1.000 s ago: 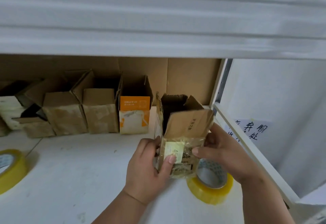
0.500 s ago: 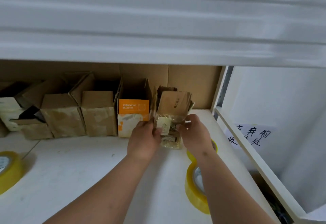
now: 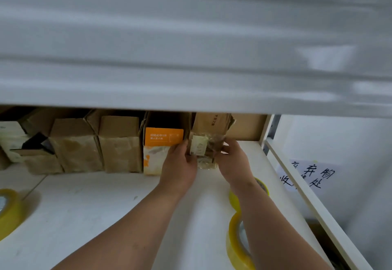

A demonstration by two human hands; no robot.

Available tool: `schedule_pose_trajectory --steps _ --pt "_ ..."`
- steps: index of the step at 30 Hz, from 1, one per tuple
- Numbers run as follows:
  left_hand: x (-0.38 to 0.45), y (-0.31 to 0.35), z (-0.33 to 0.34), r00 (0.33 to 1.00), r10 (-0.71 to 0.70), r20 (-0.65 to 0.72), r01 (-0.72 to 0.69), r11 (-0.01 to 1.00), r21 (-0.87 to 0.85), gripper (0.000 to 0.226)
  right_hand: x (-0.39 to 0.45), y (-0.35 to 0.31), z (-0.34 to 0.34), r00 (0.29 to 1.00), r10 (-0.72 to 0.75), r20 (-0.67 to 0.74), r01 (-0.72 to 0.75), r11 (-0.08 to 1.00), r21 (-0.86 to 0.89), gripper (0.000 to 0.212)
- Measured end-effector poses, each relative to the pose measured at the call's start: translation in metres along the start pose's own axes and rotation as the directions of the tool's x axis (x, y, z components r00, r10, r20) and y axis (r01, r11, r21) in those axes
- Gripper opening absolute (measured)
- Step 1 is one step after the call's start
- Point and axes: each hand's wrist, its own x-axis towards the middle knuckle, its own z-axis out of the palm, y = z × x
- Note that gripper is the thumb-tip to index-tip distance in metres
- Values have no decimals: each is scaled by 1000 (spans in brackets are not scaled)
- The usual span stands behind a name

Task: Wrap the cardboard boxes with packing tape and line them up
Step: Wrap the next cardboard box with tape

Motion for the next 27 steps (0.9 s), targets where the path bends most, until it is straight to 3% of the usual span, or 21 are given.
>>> schedule_pose_trajectory --steps 4,7,15,18,21,23,27 --pt "1 -1 8 994 -60 91 71 989 -133 52 5 5 3 997 40 68 -40 999 9 56" --pt "-4 -6 16 964 -135 230 159 983 -89 50 1 13 5 983 120 135 -119 993 -14 65" --pt "-10 -14 14 932 -79 354 85 996 -2 59 1 20 7 967 84 240 -58 992 -115 73" --pt "-12 -16 12 927 -97 363 66 993 97 68 -3 18 5 969 97 228 -65 987 -145 66" --pt "-19 -13 8 931 -104 351 -29 934 355 72 -7 21 4 976 112 188 -73 976 -204 81" --pt "-23 -8 2 952 -58 299 -107 856 506 73 -12 22 3 988 42 150 -9 976 -219 80" --pt "-34 -1 -18 968 29 249 -184 758 626 72 -25 18 6 983 -131 132 163 947 -277 60"
